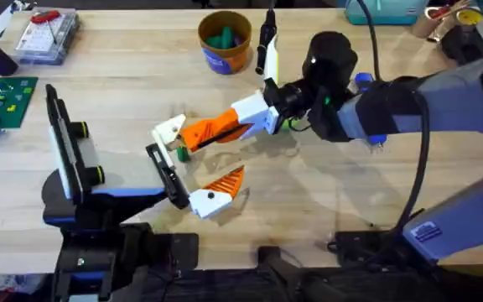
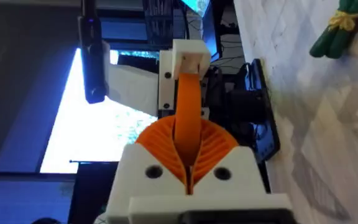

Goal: Pick up the gripper from the table and insert it into the empty holder that is missing its gripper. Then pick up a screw, insert it into the mounting hole, and use the screwdriver to tighten it. Finally, clean up the table by picking up the vegetable and placing it into the bucket.

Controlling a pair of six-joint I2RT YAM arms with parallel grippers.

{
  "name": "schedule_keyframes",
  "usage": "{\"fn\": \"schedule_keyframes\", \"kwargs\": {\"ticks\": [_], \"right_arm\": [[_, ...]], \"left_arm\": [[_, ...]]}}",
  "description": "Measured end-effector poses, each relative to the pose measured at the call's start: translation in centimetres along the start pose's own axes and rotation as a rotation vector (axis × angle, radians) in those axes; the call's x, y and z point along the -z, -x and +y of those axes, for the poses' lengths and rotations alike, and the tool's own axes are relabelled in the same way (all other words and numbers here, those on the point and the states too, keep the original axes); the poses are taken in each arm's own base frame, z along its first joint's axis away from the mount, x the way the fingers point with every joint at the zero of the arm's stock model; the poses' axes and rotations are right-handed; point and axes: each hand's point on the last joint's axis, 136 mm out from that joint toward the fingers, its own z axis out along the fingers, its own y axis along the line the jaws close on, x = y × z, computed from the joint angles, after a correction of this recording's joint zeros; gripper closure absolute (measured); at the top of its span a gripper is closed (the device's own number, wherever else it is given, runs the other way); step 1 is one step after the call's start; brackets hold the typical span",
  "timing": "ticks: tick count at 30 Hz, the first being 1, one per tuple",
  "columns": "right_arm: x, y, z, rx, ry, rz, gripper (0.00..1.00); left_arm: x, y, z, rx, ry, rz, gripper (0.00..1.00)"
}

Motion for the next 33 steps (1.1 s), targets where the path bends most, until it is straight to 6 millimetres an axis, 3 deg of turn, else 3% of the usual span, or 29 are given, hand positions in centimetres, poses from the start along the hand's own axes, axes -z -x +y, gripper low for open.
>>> {"fn": "schedule_keyframes", "kwargs": {"ticks": [33], "right_arm": [[-1.4,0.7,-0.2,0.005,-0.011,-0.051,0.984]], "left_arm": [[0.0,0.0,0.4,0.000,0.023,0.000,0.013]]}}
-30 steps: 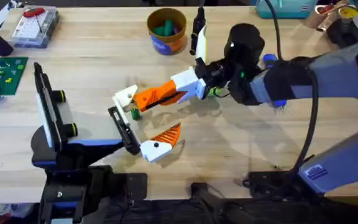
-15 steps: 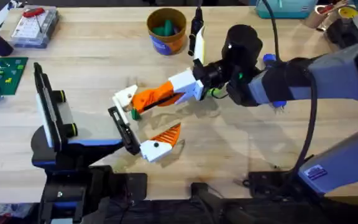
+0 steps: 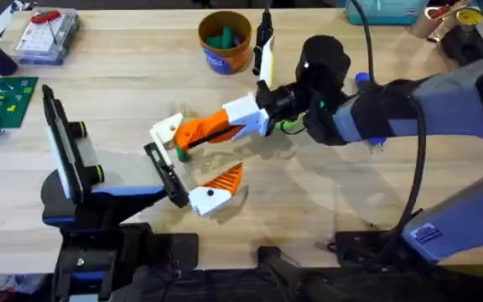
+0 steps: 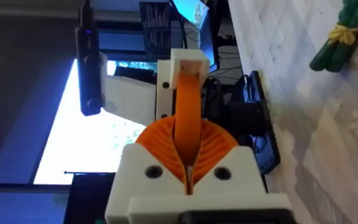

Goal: Pick up the gripper from the table and insert it into the empty holder that is missing its gripper. Then pick up a screw, insert it into the mounting hole, and use the screwdriver to tighten it. Finally, clean up the table by picking up the vegetable and placing it into the bucket.

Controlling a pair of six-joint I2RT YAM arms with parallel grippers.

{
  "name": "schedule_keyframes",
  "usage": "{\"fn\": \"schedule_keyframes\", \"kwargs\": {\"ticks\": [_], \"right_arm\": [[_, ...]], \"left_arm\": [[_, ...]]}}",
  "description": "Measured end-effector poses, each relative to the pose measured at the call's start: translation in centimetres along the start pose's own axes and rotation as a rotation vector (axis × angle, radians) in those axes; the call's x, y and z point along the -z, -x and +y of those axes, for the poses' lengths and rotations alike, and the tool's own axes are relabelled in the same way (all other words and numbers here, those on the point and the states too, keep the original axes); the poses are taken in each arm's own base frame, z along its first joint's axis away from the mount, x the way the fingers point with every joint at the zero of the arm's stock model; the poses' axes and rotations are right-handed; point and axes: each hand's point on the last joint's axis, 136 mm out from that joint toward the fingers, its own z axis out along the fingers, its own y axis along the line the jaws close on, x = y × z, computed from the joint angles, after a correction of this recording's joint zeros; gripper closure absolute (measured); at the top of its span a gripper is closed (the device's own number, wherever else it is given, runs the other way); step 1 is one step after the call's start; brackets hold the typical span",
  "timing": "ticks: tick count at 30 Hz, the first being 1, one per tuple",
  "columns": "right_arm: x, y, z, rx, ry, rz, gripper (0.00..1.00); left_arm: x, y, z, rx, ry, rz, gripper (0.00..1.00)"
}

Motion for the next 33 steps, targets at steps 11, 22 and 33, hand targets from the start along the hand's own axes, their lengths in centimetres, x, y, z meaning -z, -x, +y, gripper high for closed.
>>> {"fn": "schedule_keyframes", "kwargs": {"ticks": [11,22,33], "right_arm": [[0.0,0.0,0.0,0.025,0.000,0.000,0.986],[-0.5,0.6,-0.4,0.032,0.001,0.010,0.985],[-1.2,1.4,-0.3,-0.023,-0.016,0.024,0.984]], "left_arm": [[0.0,0.0,0.0,0.000,0.000,0.000,0.013],[0.0,0.0,0.0,0.015,-0.003,0.000,0.013],[0.0,0.0,-0.2,0.017,-0.013,0.001,0.015]]}}
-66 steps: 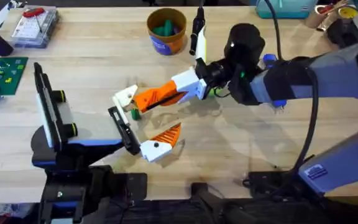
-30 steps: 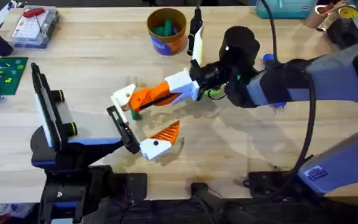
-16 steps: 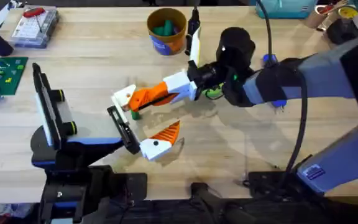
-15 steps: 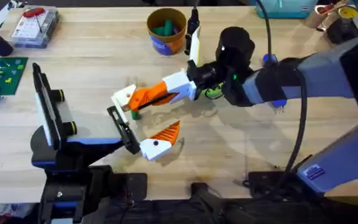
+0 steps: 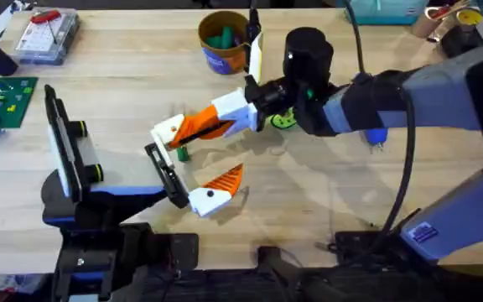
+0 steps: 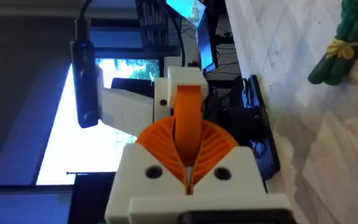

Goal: Pick up the gripper from the table and insert it into the empty holder that is missing its gripper. Then pick up a screw, insert it into the mounting hole, and use the screwdriver to tighten it. Finally, clean up the table by picking up the vegetable and placing it into the bucket.

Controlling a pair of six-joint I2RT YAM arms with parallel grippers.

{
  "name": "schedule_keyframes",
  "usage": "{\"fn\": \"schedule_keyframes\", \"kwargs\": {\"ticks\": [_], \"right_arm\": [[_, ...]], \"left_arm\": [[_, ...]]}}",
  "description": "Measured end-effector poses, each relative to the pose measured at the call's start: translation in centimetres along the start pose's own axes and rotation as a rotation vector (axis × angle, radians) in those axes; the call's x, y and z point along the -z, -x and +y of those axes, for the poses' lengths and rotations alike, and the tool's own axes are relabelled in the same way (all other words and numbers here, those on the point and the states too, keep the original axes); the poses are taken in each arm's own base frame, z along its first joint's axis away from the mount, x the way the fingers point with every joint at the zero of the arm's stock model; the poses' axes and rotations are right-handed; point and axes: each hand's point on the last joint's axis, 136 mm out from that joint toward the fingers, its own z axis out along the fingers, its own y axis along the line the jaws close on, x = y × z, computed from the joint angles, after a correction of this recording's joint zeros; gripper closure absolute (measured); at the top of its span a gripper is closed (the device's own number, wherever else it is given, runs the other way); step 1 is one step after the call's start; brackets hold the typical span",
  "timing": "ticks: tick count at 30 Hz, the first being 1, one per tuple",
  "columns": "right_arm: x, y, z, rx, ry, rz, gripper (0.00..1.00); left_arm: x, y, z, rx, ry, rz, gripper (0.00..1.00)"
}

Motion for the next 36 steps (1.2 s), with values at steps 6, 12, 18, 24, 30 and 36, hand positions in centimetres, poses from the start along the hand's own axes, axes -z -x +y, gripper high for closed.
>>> {"fn": "schedule_keyframes", "kwargs": {"ticks": [6,12,18,24,30,36], "right_arm": [[-0.2,0.4,0.0,0.007,-0.004,0.006,0.984],[-0.3,0.6,0.0,0.021,-0.005,0.008,0.984],[-0.5,0.8,0.1,0.029,-0.006,0.016,0.984],[-1.1,1.2,-0.1,0.039,0.003,0.052,0.984],[-1.2,1.5,0.0,0.050,0.015,0.088,0.984],[-1.2,1.5,0.1,0.052,0.016,0.090,0.984]], "left_arm": [[0.0,0.0,0.0,0.000,-0.002,0.000,0.014],[0.0,0.0,0.0,-0.002,0.001,0.000,0.014],[0.0,0.0,0.2,-0.006,0.011,-0.001,0.014],[0.1,0.0,0.5,-0.005,0.026,-0.002,0.015],[0.1,0.1,0.7,-0.007,0.039,-0.003,0.014],[0.1,0.1,0.7,-0.011,0.039,-0.003,0.014]]}}
